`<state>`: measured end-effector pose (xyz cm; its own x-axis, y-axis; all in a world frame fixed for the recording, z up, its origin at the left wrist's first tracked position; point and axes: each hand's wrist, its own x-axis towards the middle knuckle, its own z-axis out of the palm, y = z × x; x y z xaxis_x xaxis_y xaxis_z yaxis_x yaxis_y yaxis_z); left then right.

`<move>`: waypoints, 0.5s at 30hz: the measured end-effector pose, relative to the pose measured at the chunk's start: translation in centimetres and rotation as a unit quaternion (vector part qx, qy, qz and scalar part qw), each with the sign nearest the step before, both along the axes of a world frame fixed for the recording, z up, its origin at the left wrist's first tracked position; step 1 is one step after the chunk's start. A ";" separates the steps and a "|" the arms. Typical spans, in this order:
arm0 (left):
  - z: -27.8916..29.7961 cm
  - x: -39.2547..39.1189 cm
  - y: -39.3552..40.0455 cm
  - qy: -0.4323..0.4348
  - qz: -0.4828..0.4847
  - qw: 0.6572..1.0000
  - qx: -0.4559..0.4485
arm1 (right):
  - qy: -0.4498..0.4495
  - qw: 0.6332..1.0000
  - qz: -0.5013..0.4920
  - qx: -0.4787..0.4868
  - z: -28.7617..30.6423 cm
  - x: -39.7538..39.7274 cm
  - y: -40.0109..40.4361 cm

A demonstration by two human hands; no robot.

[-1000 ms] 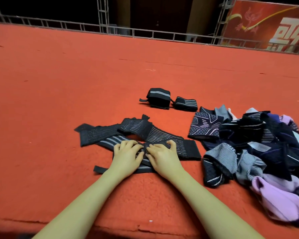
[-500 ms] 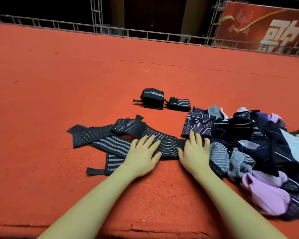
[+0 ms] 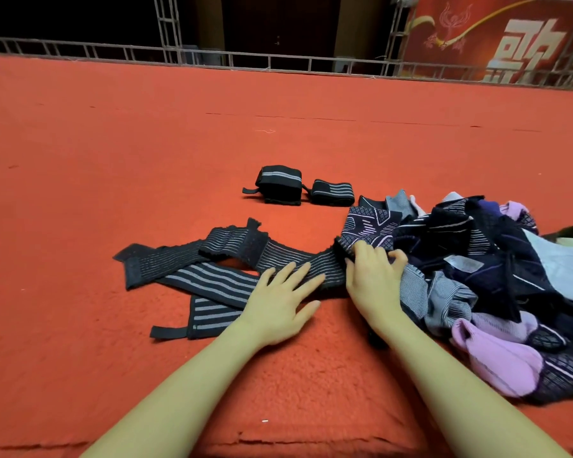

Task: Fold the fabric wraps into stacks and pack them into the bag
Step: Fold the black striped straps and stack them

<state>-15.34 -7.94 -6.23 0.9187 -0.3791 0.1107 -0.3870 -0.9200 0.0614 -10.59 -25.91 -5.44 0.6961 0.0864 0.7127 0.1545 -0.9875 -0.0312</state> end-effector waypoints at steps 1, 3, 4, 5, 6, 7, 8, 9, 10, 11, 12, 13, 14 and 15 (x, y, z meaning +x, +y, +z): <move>0.1 0.1 -0.3 0.010 -0.006 1.000 0.004 | -0.011 1.000 0.005 0.005 0.4 0.2 -0.2; 0.1 0.5 -1.0 0.055 -0.009 0.998 0.019 | -0.031 0.999 0.009 0.002 0.8 0.6 -0.6; 0.1 0.7 -1.2 0.073 -0.013 0.997 0.025 | -0.035 0.999 0.012 -0.003 0.9 0.7 -0.5; 0.2 1.0 -1.4 0.085 -0.019 0.996 0.027 | -0.036 0.999 0.017 -0.005 0.8 0.6 -0.4; 0.3 1.3 -1.3 0.094 -0.025 0.995 0.022 | -0.033 0.999 0.026 -0.004 0.7 0.4 -0.1; 0.3 1.5 -1.1 0.097 -0.028 0.995 0.012 | -0.030 0.999 0.038 0.000 0.5 0.3 0.1; 0.4 1.6 -0.8 0.090 -0.027 0.996 -0.001 | -0.027 0.998 0.051 0.005 0.3 0.2 0.4; 0.3 1.7 -0.4 0.071 -0.022 0.997 -0.015 | -0.028 0.998 0.063 0.009 0.2 0.0 0.8; 0.1 1.6 0.1 0.037 -0.013 0.999 -0.033 | -0.034 0.997 0.074 0.010 0.1 0.0 1.1; -0.2 1.5 0.7 -0.013 0.001 0.998 -0.055 | -0.044 0.995 0.086 0.012 0.0 -0.1 1.5; -0.3 1.3 1.2 -0.072 0.018 0.994 -0.080 | -0.052 0.994 0.097 0.012 -0.1 -0.2 2.0; -0.6 1.1 1.8 -0.126 0.034 0.986 -0.102 | -0.055 0.993 0.108 0.010 -0.2 -0.3 2.5; -1.0 0.9 2.4 -0.167 0.053 0.977 -0.121 | -0.054 0.992 0.118 0.007 -0.3 -0.4 3.2; -1.3 0.7 2.9 -0.196 0.073 0.969 -0.135 | -0.049 0.991 0.126 0.004 -0.4 -0.6 3.9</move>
